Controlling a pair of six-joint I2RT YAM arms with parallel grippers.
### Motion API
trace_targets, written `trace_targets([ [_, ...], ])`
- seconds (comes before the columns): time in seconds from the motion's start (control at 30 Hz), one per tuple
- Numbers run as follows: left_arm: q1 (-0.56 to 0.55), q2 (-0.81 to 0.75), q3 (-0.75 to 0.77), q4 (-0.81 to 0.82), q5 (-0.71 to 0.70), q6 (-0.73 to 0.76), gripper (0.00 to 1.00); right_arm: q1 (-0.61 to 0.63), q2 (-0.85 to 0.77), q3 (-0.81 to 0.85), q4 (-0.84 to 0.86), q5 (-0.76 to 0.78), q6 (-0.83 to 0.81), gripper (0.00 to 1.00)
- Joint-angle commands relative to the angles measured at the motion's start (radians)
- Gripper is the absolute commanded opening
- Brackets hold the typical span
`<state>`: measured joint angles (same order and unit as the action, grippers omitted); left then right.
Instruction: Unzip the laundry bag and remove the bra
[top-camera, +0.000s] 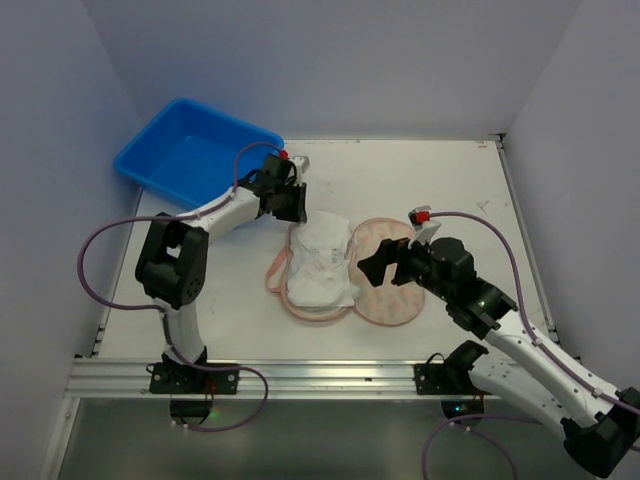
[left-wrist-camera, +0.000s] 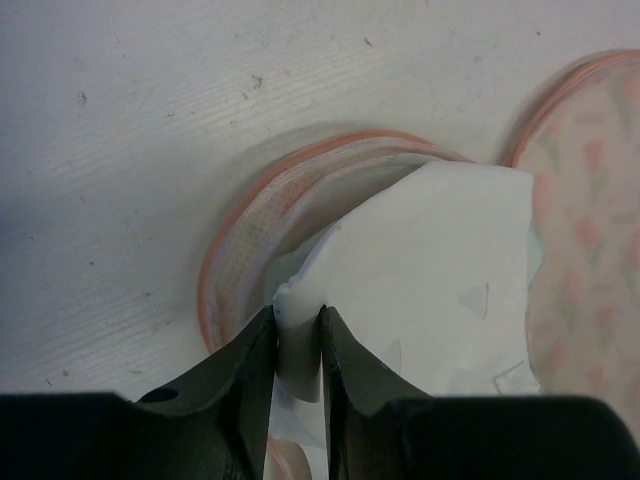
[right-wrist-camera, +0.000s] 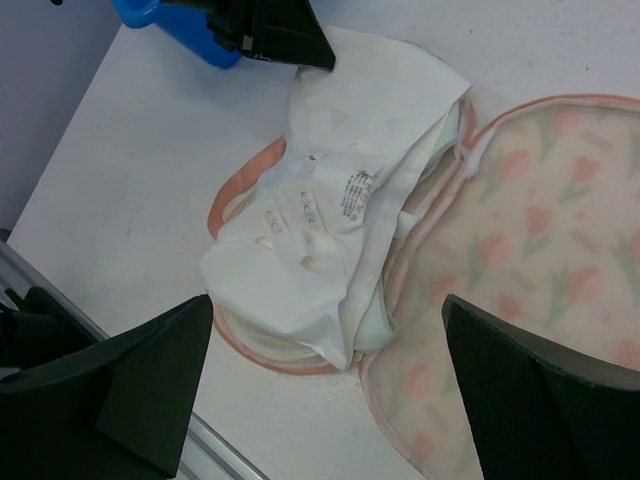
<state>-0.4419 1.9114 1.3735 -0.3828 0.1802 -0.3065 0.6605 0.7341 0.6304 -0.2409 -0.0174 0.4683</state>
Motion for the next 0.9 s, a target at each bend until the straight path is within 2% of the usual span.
trace_targets([
  [0.0,-0.020,-0.074,-0.008,0.001,0.021,-0.003,0.27,-0.001,0.016,0.049,0.043,0.014,-0.023,0.99],
  [0.17,-0.037,-0.087,-0.017,0.007,0.024,-0.013,0.23,-0.001,0.028,0.057,0.043,0.016,-0.028,0.99],
  [0.2,-0.038,-0.089,-0.021,0.010,0.027,-0.014,0.19,-0.001,0.028,0.058,0.045,0.016,-0.030,0.99],
  [0.23,-0.041,-0.091,-0.022,0.015,0.034,-0.017,0.11,-0.002,0.030,0.060,0.043,0.016,-0.031,0.99],
  [0.4,-0.066,-0.117,-0.025,0.013,0.047,-0.022,0.00,-0.001,0.033,0.066,0.045,0.016,-0.033,0.99],
  [0.67,-0.077,-0.322,0.025,0.007,0.025,-0.049,0.00,-0.001,-0.044,0.066,0.038,0.079,-0.033,0.99],
  [0.87,-0.072,-0.436,0.176,-0.014,-0.028,-0.049,0.00,-0.002,-0.133,0.055,0.038,0.143,-0.034,0.99],
])
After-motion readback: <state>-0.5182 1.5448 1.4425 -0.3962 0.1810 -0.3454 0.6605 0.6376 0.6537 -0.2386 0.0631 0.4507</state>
